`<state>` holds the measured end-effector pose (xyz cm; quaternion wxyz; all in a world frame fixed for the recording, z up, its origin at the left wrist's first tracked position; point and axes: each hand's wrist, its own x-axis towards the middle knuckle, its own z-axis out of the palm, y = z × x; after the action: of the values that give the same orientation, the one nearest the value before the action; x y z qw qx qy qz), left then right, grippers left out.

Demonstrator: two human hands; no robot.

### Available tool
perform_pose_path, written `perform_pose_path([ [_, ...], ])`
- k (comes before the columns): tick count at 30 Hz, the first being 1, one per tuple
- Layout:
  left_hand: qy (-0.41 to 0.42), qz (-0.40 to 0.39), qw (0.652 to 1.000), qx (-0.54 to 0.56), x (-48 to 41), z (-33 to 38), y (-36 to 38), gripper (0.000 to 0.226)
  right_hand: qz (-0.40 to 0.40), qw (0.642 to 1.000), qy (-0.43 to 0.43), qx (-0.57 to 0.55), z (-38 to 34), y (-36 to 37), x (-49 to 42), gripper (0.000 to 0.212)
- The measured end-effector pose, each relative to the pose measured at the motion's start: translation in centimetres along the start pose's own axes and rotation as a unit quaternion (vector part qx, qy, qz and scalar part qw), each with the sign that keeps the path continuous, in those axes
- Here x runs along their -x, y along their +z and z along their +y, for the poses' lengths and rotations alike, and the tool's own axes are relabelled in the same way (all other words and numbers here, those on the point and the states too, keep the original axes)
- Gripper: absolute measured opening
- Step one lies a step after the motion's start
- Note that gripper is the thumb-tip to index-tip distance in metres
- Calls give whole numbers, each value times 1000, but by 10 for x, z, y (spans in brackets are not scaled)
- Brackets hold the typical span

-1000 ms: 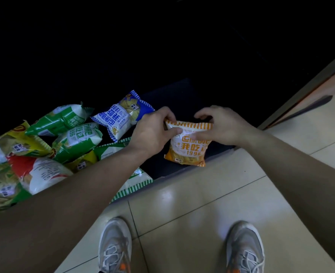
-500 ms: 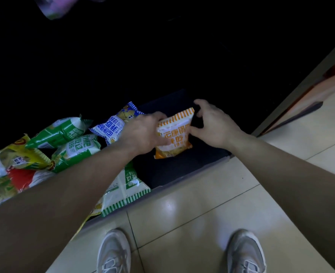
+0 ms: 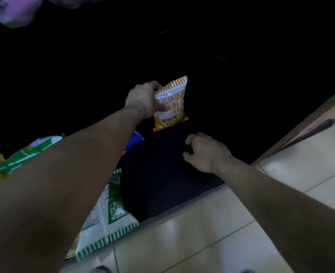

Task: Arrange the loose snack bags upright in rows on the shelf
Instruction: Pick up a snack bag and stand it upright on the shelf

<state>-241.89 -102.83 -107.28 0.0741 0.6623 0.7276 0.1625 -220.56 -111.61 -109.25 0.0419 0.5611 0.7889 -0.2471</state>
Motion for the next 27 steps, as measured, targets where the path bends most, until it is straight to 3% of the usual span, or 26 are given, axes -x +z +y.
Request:
perform_pose_path([
  [6, 18, 24, 1000, 2, -32, 1, 7, 69, -6, 1000, 17, -17, 4, 27, -5, 41],
  [11, 37, 94, 986, -134, -27, 8, 6, 65, -4, 999, 37, -26, 17, 27, -5, 40],
  [14, 19, 112, 983, -147, -23, 15, 10, 65, 16, 998, 41, -33, 19, 26, -5, 39],
  [21, 38, 64, 991, -112, -13, 10, -6, 68, 5, 999, 40, -28, 4, 29, 5, 37],
  [27, 63, -8, 989, -132, 64, -16, -67, 80, -1, 1000, 11, 9, -26, -5, 30, 42],
])
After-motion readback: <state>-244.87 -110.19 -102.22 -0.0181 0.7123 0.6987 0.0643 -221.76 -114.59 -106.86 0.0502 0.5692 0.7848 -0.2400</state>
